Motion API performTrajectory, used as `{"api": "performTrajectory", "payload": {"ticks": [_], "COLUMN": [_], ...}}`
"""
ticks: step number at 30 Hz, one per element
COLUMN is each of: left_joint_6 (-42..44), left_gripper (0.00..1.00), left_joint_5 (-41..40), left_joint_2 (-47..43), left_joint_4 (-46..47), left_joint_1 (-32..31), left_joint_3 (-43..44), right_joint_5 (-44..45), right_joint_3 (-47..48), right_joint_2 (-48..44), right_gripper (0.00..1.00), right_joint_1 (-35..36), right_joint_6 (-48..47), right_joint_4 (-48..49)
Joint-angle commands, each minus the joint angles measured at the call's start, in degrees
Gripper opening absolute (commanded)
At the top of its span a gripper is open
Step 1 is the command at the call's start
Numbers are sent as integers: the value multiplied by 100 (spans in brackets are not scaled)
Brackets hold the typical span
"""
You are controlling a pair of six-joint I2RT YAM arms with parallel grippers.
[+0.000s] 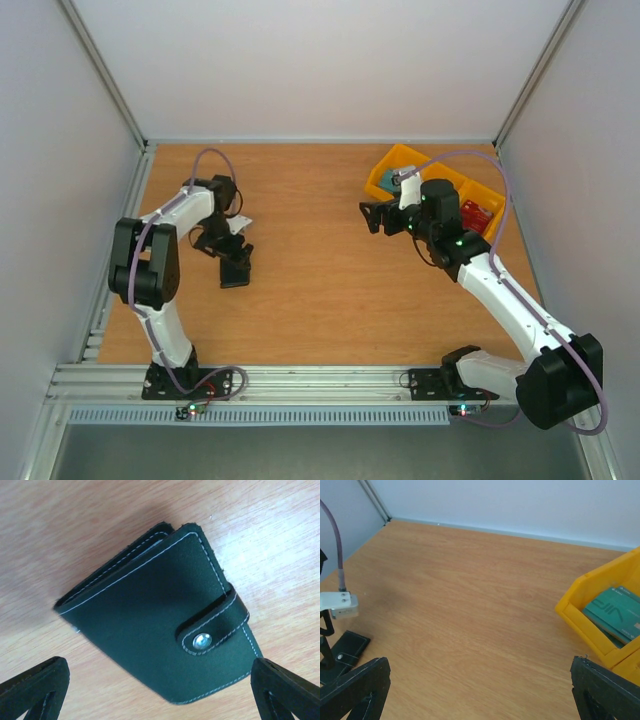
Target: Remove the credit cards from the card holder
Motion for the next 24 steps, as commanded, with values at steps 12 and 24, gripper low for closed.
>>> {"api": "performTrajectory", "payload": {"ticks": [12,24], "left_joint_6": [-98,165], "left_gripper": [97,61], "left_joint_5": [667,2666], "left_joint_2": [1141,723], "left_joint_4": [178,349], "left_joint_1": [37,-274], "left_joint_3": [45,91], "right_joint_5": [198,265], "right_joint_3": [298,326], "right_joint_2": [-10,94], "right_gripper": [99,99], "right_joint_1": [78,86], "right_joint_6": [-249,69], "right_joint_4": [-241,-297]}}
